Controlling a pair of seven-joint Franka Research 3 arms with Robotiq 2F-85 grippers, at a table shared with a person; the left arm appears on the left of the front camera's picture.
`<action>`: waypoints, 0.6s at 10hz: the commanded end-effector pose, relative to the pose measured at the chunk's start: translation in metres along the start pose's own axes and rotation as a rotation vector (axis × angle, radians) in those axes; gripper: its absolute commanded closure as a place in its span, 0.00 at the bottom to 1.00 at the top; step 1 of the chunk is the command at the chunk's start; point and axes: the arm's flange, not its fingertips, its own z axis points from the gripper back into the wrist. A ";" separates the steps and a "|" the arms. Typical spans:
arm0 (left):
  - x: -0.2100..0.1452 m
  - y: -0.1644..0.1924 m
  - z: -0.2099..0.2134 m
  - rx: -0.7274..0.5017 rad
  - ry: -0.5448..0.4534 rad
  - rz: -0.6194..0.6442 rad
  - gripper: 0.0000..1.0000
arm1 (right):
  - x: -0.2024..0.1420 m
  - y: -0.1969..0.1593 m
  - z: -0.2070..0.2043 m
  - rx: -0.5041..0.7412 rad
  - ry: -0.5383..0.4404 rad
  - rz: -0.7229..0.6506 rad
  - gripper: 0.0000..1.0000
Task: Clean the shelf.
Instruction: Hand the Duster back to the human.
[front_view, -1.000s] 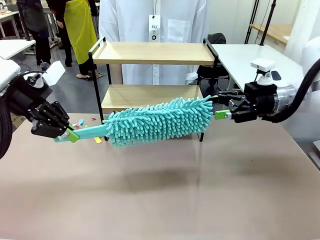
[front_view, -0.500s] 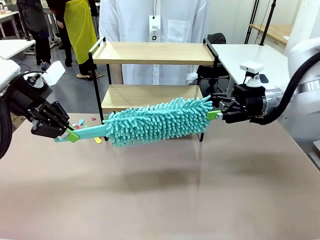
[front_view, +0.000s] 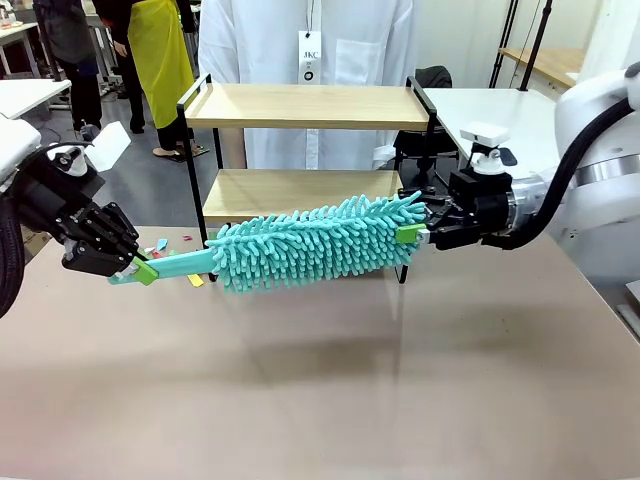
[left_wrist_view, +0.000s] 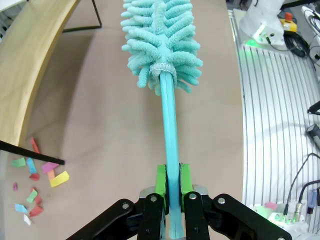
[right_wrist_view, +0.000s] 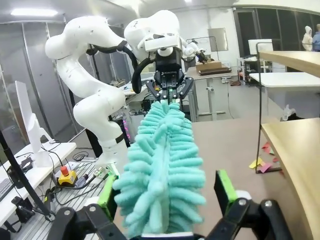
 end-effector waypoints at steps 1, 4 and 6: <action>0.001 -0.001 0.002 0.001 -0.007 -0.008 0.87 | 0.005 -0.010 -0.015 0.014 0.017 -0.015 0.00; 0.001 -0.001 0.002 0.001 -0.007 -0.008 0.87 | 0.001 -0.011 -0.029 0.034 0.044 -0.027 0.00; 0.001 -0.001 0.002 0.001 -0.007 -0.008 0.87 | 0.002 -0.008 -0.030 0.029 0.085 -0.030 0.60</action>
